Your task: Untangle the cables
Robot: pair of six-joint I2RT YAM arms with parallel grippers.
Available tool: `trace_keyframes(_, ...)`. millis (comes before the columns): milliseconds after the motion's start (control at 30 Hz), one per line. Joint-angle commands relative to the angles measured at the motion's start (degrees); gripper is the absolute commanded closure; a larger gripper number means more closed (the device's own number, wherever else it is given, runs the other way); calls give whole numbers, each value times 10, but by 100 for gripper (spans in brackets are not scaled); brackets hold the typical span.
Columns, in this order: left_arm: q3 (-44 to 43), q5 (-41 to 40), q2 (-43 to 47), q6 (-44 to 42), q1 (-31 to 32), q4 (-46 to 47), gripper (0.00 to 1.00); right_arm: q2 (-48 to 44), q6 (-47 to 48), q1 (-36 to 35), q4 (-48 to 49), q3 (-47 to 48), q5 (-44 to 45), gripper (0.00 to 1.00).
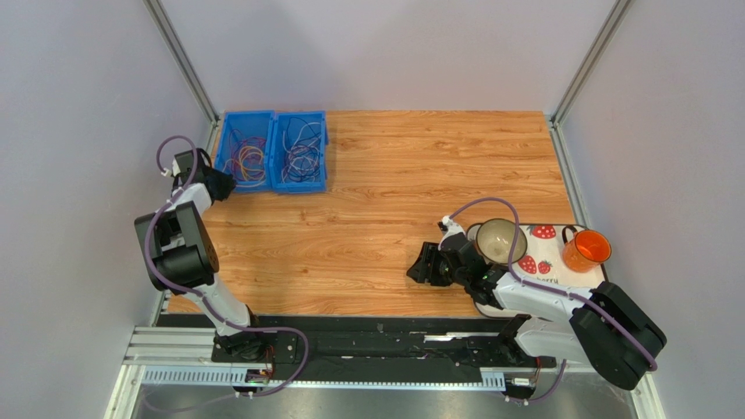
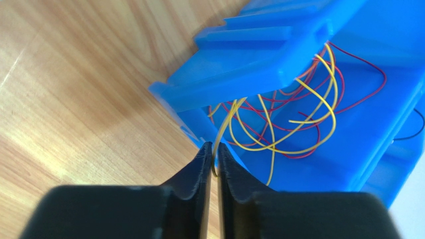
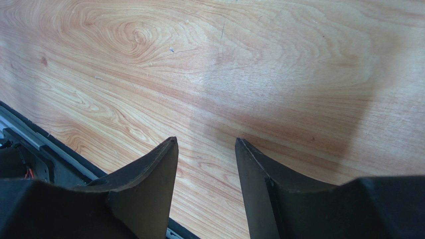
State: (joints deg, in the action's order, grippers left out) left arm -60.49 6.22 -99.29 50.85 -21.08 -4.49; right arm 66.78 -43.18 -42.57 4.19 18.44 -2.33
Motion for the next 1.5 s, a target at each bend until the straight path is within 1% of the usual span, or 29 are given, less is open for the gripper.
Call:
trace_keyframes(0,-27,13,11,0,1,14,90,15,15,-1,-47,-9,2,46)
trace_keyframes(33,-24,12,17,2,1,13,96,16,14,-1,-47,-9,2,46)
trace_keyframes(167,-29,11,30,7,1,-9,100,16,15,-1,-47,-9,1,46)
trace_keyframes(300,-39,22,39,15,2,-3,100,18,15,-1,-47,-9,1,46)
trace_keyframes(367,-62,31,34,7,13,14,100,19,16,-1,-47,-8,1,46)
trace_keyframes(500,-153,53,-14,-45,37,19,100,21,16,-1,-47,-7,0,46)
trace_keyframes(533,-187,72,-38,-49,39,19,100,22,16,-1,-47,-8,1,46)
trace_keyframes(567,-198,86,-47,-51,39,27,100,19,16,-1,-47,-8,1,46)
trace_keyframes(667,-199,109,-55,-66,45,90,100,16,15,-1,-47,-9,3,46)
trace_keyframes(700,-199,107,-57,-78,46,91,100,16,15,-1,-46,-9,3,46)
trace_keyframes(733,-207,102,-64,-80,46,86,100,18,15,-1,-46,-8,3,46)
trace_keyframes(833,-223,90,-85,-92,45,19,99,23,16,-1,-46,-5,1,46)
trace_keyframes(867,-218,89,-86,-94,46,19,98,24,16,-1,-47,-5,1,46)
trace_keyframes(933,-193,85,-78,-99,46,31,87,23,16,-1,-47,-5,1,46)
trace_keyframes(967,-190,80,-75,-95,46,26,80,22,16,-1,-47,-6,1,46)
trace_keyframes(1000,-189,78,-73,-97,46,18,64,20,16,-1,-47,-6,1,46)
trace_keyframes(1067,-197,66,-64,-96,46,-11,55,20,15,-1,-47,-7,1,46)
trace_keyframes(1133,-198,60,-44,-99,46,-22,40,20,16,-1,-47,-6,1,46)
trace_keyframes(1167,-198,60,-37,-101,46,-26,35,19,16,-1,-47,-7,1,46)
trace_keyframes(1233,-210,55,-17,-107,46,-51,33,19,15,-1,-46,-9,1,46)
trace_keyframes(1367,-231,60,14,-127,46,-96,33,13,14,-1,-47,-9,2,46)
trace_keyframes(1467,-213,63,51,-137,46,-111,32,9,13,-1,-47,-13,4,46)
